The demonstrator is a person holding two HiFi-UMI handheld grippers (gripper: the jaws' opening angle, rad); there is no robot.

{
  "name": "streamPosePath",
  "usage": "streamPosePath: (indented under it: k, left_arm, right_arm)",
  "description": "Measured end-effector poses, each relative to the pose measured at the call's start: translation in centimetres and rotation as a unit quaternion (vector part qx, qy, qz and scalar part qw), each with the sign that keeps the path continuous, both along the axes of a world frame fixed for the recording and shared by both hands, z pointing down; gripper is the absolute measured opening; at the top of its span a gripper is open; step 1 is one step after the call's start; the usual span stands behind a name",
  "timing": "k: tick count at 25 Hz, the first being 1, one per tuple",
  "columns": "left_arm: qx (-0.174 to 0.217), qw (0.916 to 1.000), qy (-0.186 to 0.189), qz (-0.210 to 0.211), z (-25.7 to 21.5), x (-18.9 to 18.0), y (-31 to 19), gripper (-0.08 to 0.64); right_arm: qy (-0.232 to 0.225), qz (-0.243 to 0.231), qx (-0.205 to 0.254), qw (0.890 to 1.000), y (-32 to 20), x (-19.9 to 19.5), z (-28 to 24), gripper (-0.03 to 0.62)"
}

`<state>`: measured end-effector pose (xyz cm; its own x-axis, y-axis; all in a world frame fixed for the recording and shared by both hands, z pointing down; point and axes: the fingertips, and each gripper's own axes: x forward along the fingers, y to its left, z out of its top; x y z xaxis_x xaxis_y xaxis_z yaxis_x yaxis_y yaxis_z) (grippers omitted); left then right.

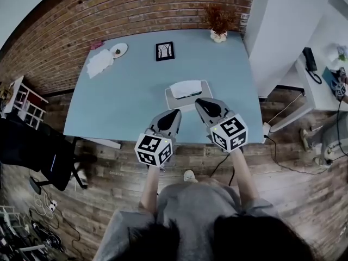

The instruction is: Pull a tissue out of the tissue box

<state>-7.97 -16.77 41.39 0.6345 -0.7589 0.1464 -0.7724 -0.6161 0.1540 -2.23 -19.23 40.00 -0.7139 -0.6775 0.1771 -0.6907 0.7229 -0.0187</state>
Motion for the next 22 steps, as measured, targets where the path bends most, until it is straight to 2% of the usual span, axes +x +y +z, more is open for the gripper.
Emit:
streamPosePath:
  k: [9, 17, 22]
  left_arm:
    - [-0.009, 0.9999, 0.007, 0.000, 1.1, -1.3, -1.5, 0.003]
    - [-0.019, 0.9997, 0.010, -0.009, 1.7, -2.0, -4.0, 0.003]
    - [-0.039, 0.9990, 0.015, -0.018, 3.1, -2.8, -5.9, 0.003]
  right_arm:
    - [0.011, 0.006, -0.011, 1.000, -1.0, -0.7, 1.3, 0.000]
    - [0.039, -0.016, -0.016, 0.999, -4.5, -1.4, 2.0, 0.000]
    - [0.062, -0.031, -0.027, 0.997, -7.1, -2.3, 2.8, 0.000]
